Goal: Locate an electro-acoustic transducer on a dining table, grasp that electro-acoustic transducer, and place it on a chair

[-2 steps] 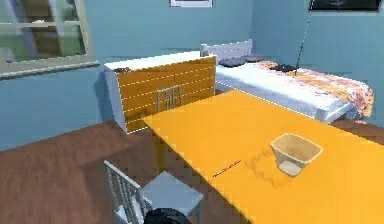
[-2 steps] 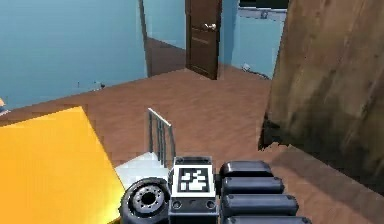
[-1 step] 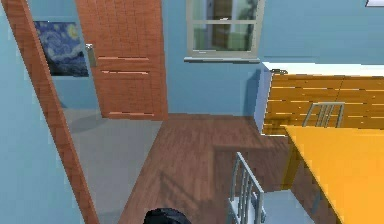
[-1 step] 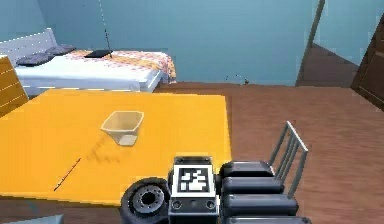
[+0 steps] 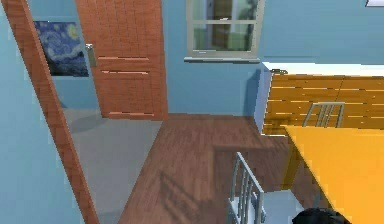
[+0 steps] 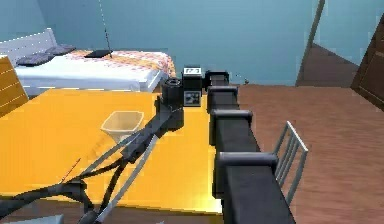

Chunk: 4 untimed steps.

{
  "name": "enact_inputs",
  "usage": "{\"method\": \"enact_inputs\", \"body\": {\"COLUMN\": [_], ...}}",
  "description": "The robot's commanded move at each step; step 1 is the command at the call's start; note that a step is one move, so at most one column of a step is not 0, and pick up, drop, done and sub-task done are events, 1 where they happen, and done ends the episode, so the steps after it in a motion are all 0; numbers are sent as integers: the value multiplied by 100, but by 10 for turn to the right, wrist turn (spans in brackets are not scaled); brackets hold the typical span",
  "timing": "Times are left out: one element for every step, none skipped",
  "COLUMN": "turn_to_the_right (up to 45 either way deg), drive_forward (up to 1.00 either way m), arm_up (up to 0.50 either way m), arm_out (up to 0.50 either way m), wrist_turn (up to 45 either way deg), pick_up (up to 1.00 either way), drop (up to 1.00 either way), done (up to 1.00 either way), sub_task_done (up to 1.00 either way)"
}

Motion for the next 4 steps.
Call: {"method": "enact_inputs", "body": {"turn_to_the_right": [0,0,0,0], "drive_forward": [0,0,0,0], "arm_up": [0,-42,-32,0], "arm_out": [0,0,0,0], "wrist_turn": [390,0,0,0], "pick_up": [0,0,0,0], "drop": [0,0,0,100], "done": [0,0,0,0], "sub_task_done": [0,0,0,0]}}
